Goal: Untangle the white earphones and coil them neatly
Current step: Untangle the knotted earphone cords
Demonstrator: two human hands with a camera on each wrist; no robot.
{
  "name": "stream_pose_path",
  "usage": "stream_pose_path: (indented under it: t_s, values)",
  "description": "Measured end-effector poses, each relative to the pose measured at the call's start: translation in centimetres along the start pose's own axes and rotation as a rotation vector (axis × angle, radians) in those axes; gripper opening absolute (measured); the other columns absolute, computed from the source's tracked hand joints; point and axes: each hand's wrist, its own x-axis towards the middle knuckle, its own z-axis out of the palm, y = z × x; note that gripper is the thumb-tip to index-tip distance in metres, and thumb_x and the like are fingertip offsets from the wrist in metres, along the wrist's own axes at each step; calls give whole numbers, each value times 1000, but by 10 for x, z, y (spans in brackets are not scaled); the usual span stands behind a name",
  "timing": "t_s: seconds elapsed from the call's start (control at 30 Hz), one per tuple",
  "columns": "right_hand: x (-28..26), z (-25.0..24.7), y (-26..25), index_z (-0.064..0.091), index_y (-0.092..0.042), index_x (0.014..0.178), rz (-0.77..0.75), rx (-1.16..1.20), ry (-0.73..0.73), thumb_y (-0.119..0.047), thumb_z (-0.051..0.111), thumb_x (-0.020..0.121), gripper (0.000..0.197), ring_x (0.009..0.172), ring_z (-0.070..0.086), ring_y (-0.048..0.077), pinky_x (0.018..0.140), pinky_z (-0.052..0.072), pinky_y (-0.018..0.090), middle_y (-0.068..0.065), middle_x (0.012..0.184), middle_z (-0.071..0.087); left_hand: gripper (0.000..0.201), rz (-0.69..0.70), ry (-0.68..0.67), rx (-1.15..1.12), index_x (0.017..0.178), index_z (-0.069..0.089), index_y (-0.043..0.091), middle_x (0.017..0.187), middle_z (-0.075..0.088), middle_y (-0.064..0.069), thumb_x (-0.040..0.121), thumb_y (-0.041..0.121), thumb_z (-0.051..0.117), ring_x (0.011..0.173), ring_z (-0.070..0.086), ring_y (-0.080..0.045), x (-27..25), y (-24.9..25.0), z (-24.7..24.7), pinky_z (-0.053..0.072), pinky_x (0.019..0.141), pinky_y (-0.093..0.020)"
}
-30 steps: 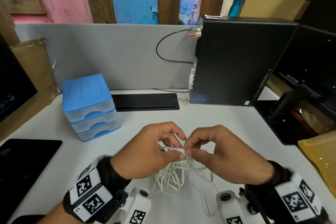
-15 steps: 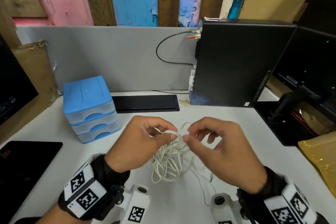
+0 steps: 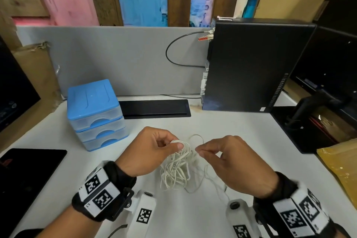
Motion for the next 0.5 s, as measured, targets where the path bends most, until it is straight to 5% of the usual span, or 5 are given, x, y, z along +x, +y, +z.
stream_pose_path:
  t_s: [0.1, 0.2, 0.33, 0.5]
  values:
    - [3, 3, -2, 75, -31, 107, 52, 71, 7, -41, 66, 91, 21, 78, 63, -5, 74, 48, 14, -24, 94, 70, 9, 33, 2, 25, 81, 79, 20, 78, 76, 3, 87, 26, 75, 71, 69, -18, 0, 0, 3, 55, 70, -26]
    - [6, 6, 2, 72, -33, 113, 85, 97, 1, -47, 71, 86, 31, 80, 62, 2, 78, 49, 18, -23, 95, 69, 7, 75, -19, 19, 83, 80, 22, 80, 77, 7, 85, 27, 76, 70, 66, -10, -1, 3, 6, 49, 68, -16]
    - [8, 5, 7, 80, -29, 83, 86, 186, 8, -33, 75, 87, 7, 71, 60, 5, 67, 45, 14, -22, 76, 69, 5, 108, -31, 28, 85, 80, 22, 82, 77, 9, 85, 25, 76, 70, 63, -1, -2, 5, 7, 43, 68, -11]
    - [9, 1, 9, 78, -25, 73, 68, 265, 90, -25, 77, 85, 13, 67, 63, 5, 63, 45, 12, -15, 66, 70, 19, 104, 17, 208, 80, 72, 32, 109, 68, 27, 80, 51, 70, 113, 53, 5, -2, -4, 6, 36, 94, -15]
